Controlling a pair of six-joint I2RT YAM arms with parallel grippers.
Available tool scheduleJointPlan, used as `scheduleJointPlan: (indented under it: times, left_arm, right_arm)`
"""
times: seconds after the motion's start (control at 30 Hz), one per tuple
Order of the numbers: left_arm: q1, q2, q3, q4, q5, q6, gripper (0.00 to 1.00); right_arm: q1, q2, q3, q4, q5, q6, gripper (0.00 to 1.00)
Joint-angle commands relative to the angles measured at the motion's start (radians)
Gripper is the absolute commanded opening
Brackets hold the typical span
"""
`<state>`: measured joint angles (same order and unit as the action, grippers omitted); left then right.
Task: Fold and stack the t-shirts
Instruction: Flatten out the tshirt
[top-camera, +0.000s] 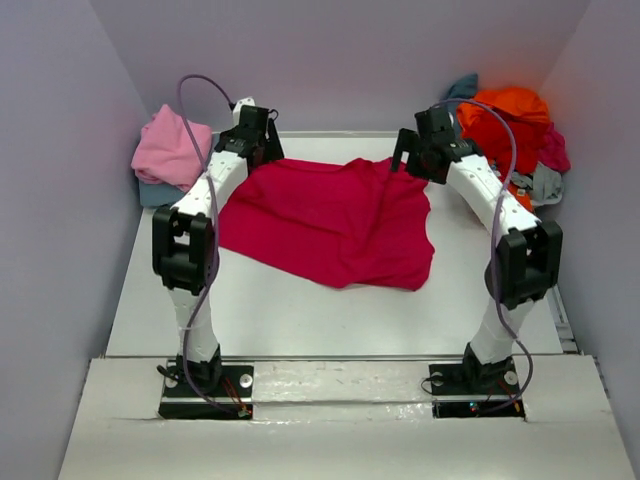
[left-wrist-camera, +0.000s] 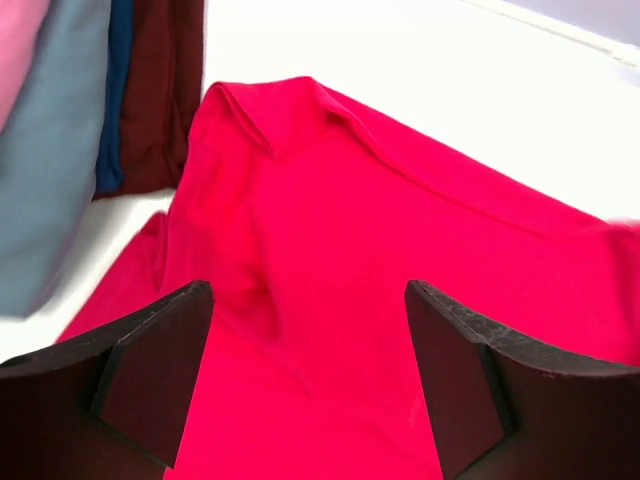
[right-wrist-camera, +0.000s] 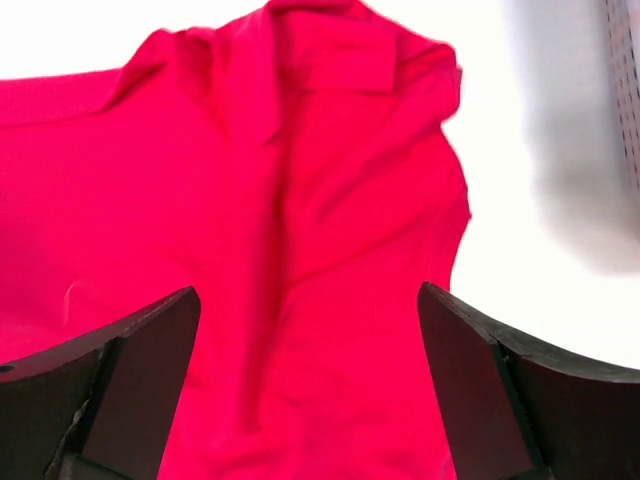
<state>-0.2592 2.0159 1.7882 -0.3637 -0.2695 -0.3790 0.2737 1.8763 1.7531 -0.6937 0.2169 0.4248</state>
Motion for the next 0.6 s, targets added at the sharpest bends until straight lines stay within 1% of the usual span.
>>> scheduleJointPlan:
  times: [0.0,0.07,0.1,0.13,0.2,0.27,0.3,0.33,0.57]
  left_arm:
    - [-0.044,-0.158,-0.154,-0.049,-0.083,-0.024,0.89]
    - [-0.07,-0.193,-0.223,-0.037,-0.07,-0.037,0.89]
    - [-0.071,-0.218,-0.272,-0.041,-0.059,-0.047,0.89]
    - [-0.071,-0.229,-0.292,-0.041,-0.044,-0.06,0.89]
    - [-0.071,-0.264,-0.34,-0.032,-0.019,-0.095,0.89]
    - [-0.071,-0.299,-0.426,0.002,0.032,-0.107,0.89]
    - [-0.071,-0.324,-0.467,0.008,0.033,-0.118,0.88]
    - [-0.071,-0.353,-0.511,0.02,0.036,-0.126,0.88]
    - [-0.071,-0.425,-0.633,0.075,0.088,-0.19,0.88]
  right_arm:
    - [0.056,-0.162,-0.236,0.077,-0.039,0.052,0.85]
    - [0.056,-0.203,-0.363,0.083,-0.057,0.078,0.76]
    - [0.067,-0.235,-0.398,0.088,-0.068,0.083,0.64]
    - [0.067,-0.25,-0.432,0.095,-0.082,0.084,0.64]
    - [0.097,-0.279,-0.513,0.115,-0.097,0.094,0.47]
    - [0.136,-0.316,-0.555,0.114,-0.082,0.097,0.33]
    - [0.157,-0.342,-0.587,0.112,-0.071,0.106,0.28]
    - [0.166,-0.357,-0.621,0.114,-0.073,0.109,0.28]
    - [0.248,-0.422,-0.684,0.1,-0.085,0.153,0.27]
